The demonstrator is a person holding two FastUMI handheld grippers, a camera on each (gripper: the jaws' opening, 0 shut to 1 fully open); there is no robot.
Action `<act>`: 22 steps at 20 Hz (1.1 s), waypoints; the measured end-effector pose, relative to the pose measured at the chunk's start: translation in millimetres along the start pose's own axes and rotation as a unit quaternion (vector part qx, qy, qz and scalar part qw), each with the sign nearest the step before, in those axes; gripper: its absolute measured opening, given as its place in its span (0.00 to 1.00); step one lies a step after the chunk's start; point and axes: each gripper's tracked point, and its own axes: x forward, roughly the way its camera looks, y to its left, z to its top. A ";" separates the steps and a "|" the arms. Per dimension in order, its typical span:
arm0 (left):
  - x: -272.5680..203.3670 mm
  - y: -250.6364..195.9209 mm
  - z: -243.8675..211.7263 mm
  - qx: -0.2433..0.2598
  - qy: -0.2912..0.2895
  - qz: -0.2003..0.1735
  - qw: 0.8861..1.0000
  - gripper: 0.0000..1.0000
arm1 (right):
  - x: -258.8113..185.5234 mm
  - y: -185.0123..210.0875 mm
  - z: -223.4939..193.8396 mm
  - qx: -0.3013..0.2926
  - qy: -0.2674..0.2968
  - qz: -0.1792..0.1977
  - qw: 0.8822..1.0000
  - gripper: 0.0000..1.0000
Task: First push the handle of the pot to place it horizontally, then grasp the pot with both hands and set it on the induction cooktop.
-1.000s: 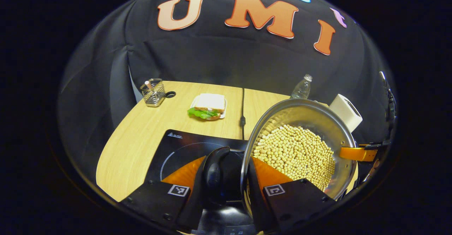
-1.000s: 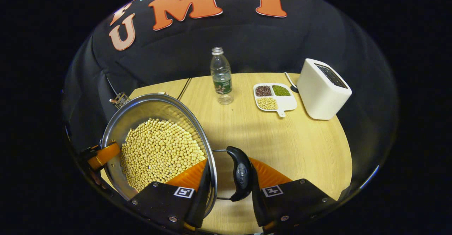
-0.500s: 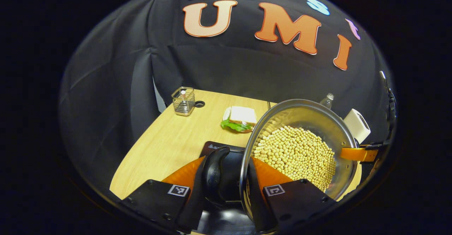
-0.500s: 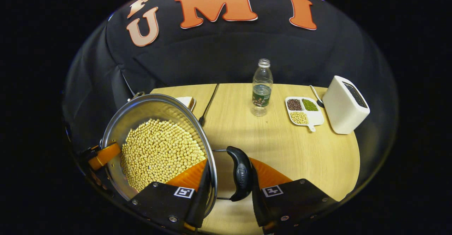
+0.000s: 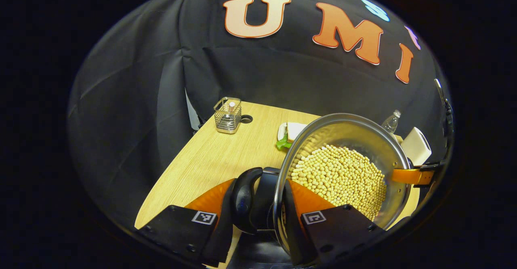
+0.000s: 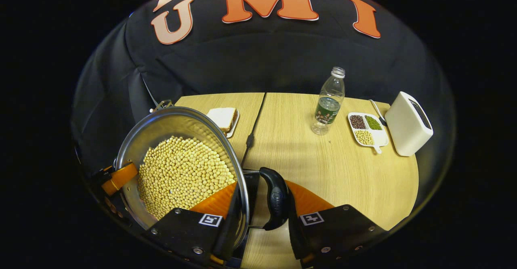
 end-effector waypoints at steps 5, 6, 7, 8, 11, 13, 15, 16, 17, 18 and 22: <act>25.9 7.4 -11.0 -0.003 0.008 0.000 1.000 0.62 | 20.5 12.9 -3.4 -0.001 0.011 -0.005 1.000 0.56; 30.0 6.9 -13.5 -0.004 0.010 -0.001 1.000 0.63 | 24.1 15.4 -3.4 -0.001 0.013 -0.007 1.000 0.55; 33.2 9.2 -17.3 -0.005 0.013 -0.002 1.000 0.63 | 26.7 15.9 -5.6 -0.004 0.016 -0.009 1.000 0.56; 37.0 10.1 -19.9 -0.006 0.018 -0.004 1.000 0.64 | 29.8 16.0 -6.9 -0.004 0.017 -0.011 1.000 0.56; 44.4 9.0 -26.6 -0.011 0.031 -0.008 0.999 0.63 | 40.4 15.1 -13.1 0.001 0.029 -0.016 0.999 0.56; 49.9 8.3 -26.3 -0.011 0.038 -0.010 0.999 0.64 | 47.7 14.8 -15.5 0.003 0.034 -0.019 0.999 0.55; 51.3 7.6 -25.9 -0.009 0.043 -0.013 0.999 0.64 | 49.0 12.3 -19.1 0.004 0.035 -0.021 0.999 0.56; 52.7 7.9 -27.7 -0.009 0.047 -0.013 0.999 0.64 | 50.1 10.8 -20.8 0.004 0.038 -0.022 0.999 0.60; 53.2 6.8 -29.0 -0.011 0.050 -0.014 0.999 0.63 | 53.5 11.6 -22.9 0.005 0.040 -0.022 0.999 0.56; 54.1 6.7 -27.8 -0.011 0.052 -0.013 0.999 0.64 | 57.0 11.7 -23.1 0.005 0.042 -0.022 0.999 0.56; 61.1 4.0 -27.1 -0.001 0.057 -0.013 0.998 0.64 | 64.8 10.7 -27.5 0.006 0.046 -0.023 0.999 0.55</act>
